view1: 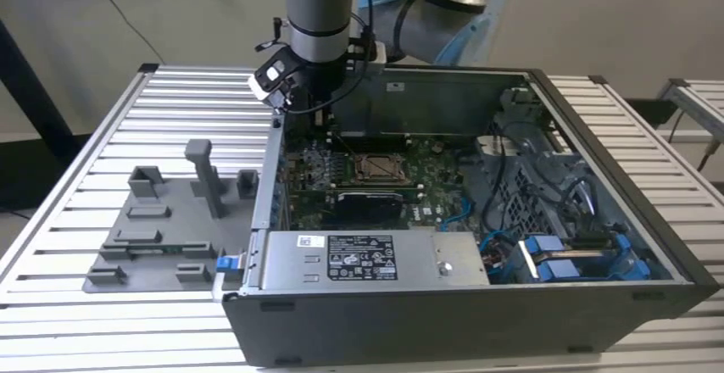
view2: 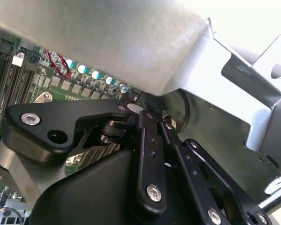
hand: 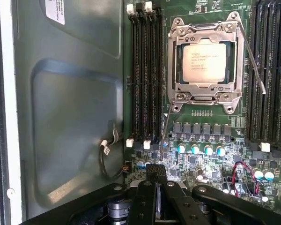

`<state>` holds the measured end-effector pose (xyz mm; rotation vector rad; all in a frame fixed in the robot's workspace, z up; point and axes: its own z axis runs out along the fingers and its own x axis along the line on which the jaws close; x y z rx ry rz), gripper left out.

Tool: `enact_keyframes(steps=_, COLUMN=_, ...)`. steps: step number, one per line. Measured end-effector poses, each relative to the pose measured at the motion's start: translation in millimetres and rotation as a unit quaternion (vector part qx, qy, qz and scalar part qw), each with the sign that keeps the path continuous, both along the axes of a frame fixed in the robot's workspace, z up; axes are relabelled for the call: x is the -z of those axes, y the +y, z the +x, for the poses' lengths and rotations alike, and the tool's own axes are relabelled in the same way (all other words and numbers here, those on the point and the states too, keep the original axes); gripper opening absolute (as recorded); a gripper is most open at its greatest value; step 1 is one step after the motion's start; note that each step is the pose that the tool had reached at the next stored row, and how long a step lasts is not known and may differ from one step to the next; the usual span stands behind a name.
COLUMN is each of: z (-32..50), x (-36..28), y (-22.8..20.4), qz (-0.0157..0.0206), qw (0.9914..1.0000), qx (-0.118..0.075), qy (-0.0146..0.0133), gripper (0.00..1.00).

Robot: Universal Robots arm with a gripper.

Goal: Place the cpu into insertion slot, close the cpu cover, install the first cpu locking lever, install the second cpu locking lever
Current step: 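Install the first cpu locking lever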

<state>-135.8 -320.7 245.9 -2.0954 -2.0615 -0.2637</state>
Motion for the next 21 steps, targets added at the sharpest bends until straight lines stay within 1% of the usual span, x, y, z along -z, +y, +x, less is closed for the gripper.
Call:
enact_keyframes(steps=7, z=2.9, x=0.0, y=-2.1, qz=0.0007, qw=1.00000, qx=0.000, qy=0.0002, gripper=0.11)
enact_keyframes(steps=10, z=4.7, x=0.0, y=-3.8, qz=0.0009, qw=1.00000, qx=0.000, qy=0.0009, gripper=0.11)
enact_keyframes(steps=12, z=5.8, x=0.0, y=-5.3, qz=0.0009, qw=1.00000, qx=0.000, qy=0.0018, gripper=0.11)
enact_keyframes(steps=14, z=7.6, x=-0.1, y=-7.1, qz=0.0010, qw=0.99999, qx=0.000, qy=0.0034, gripper=0.11)
enact_keyframes(steps=16, z=10.5, x=-0.3, y=-8.2, qz=0.0011, qw=0.99998, qx=0.000, qy=0.0058, gripper=0.11)
enact_keyframes(steps=21, z=21.6, x=-1.0, y=-10.8, qz=0.0021, qw=0.99990, qx=0.000, qy=0.0138, gripper=0.11)
